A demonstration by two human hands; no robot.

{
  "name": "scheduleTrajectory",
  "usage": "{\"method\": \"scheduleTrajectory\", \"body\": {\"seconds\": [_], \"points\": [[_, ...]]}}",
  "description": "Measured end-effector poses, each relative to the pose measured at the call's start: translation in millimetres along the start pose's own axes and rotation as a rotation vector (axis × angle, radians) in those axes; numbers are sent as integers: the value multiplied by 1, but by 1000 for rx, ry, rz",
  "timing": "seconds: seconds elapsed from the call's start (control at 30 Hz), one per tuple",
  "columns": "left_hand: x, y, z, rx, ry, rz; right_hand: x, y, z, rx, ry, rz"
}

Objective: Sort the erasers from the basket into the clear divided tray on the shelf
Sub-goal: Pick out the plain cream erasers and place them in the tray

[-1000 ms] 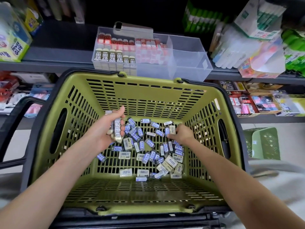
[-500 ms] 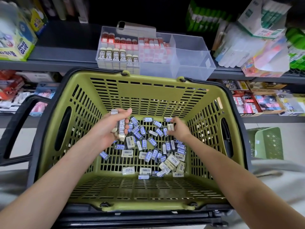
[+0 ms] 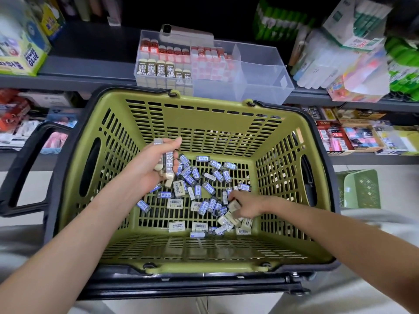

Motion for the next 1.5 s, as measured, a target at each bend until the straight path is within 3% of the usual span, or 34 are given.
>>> {"method": "scheduleTrajectory", "body": {"seconds": [0.17, 0.33, 0.47, 0.6, 0.7, 0.77, 0.97, 1.1, 1.3, 1.4, 1.5], "points": [[-1, 2, -2, -19, -11, 9, -16, -4, 2, 54, 108, -317], [-2, 1, -2, -22, -21, 16, -8, -12, 3, 185, 186, -323], [-4, -3, -2, -4, -11, 79, 5, -10, -2, 170, 148, -88], [-13, -18, -5, 78, -43, 230, 53, -40, -22, 229, 358, 345], [-28, -26, -10, 97, -101, 277, 85, -78, -43, 369, 400, 775], [-44, -23, -13, 75, -147, 286, 100, -106, -56, 474, 376, 893], [-78, 9, -20, -25, -144, 84, 147, -142, -90, 554, 625, 475], [-83, 28, -16, -48, -79, -61, 175, -138, -106, 590, 750, 510], [-91, 65, -12, -136, -111, -105, 246, -98, -130, 574, 997, 561], [-92, 87, -11, -205, -97, -95, 291, -75, -136, 512, 1105, 473], [-94, 103, -9, -236, -89, -109, 331, -66, -135, 404, 1261, 218]]}}
Point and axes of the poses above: each hand's wrist, its own z-axis towards the middle knuckle, its own x-axis out of the back of the hand, y = z × x, the point moved 9 cm from there along z, towards the middle knuckle, and after that the axes turned 11 degrees about x, right-handed, at the moved point
